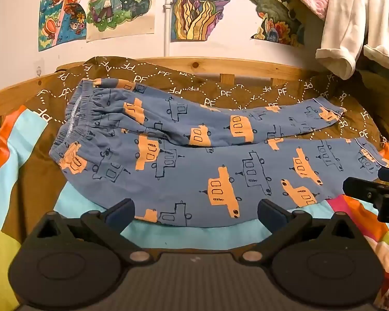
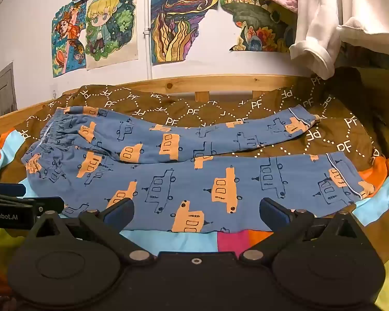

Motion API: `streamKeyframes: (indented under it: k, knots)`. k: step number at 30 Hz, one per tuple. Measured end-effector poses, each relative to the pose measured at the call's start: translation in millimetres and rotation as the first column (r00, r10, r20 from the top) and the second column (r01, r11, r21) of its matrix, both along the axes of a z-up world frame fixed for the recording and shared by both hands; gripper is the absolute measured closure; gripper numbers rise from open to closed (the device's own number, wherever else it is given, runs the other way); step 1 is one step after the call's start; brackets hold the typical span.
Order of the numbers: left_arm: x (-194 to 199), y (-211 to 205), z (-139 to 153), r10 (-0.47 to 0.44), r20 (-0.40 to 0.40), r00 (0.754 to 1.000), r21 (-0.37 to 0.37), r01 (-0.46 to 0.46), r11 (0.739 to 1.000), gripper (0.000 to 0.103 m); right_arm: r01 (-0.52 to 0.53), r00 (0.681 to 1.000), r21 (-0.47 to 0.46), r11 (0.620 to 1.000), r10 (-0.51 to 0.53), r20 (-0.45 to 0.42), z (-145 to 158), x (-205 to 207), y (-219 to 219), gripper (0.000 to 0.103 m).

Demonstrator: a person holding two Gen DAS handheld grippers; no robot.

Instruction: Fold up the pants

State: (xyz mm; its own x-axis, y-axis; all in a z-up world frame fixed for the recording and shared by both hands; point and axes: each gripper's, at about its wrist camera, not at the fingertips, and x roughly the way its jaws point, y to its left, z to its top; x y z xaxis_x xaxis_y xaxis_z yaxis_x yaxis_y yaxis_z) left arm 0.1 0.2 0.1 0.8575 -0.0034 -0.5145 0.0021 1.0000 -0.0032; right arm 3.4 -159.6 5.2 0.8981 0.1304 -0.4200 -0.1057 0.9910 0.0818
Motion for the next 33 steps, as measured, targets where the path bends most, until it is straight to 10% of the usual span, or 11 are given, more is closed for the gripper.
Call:
streamKeyframes:
  k: [33]
  knots:
    - [0.1, 0.0, 0.0, 0.000, -0.007, 1.000, 0.000, 0.000, 1.000, 0.000, 0.002, 1.000, -0.003, 1.000, -0.002, -0.020, -2.4, 2.6, -0.6, 0.001]
